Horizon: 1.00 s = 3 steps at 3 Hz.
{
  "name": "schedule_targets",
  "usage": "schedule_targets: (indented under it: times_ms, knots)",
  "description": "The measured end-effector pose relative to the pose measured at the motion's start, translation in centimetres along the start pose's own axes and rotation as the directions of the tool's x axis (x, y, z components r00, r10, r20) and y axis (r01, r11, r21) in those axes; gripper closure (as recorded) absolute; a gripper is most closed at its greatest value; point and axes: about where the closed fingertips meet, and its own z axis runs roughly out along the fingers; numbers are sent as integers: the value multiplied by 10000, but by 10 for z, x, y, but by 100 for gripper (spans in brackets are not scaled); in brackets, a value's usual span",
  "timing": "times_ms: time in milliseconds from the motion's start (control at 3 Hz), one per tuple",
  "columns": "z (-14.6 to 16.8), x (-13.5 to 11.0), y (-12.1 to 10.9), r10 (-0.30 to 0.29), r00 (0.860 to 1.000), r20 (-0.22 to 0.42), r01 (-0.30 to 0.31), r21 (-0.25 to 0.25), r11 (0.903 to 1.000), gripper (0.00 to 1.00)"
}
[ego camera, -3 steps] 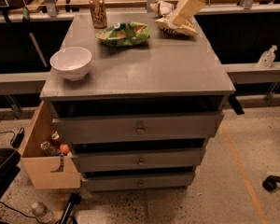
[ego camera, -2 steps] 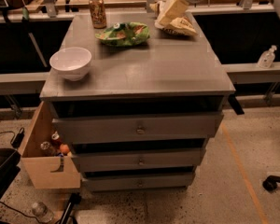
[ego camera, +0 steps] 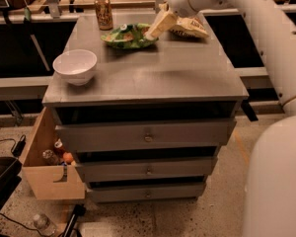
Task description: Pick green rice chip bag
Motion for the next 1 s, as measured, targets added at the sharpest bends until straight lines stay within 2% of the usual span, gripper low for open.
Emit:
schedule_targets:
  times_ms: [333,667,1000]
  knots:
    - [35,0,13,431,9969,659,-388,-645,9972,0]
    - [61,-5,22,639,9923,1059,-517,-1143,9921,0]
    - [86,-8,31,630,9932,981,-474,-1539,9870,0]
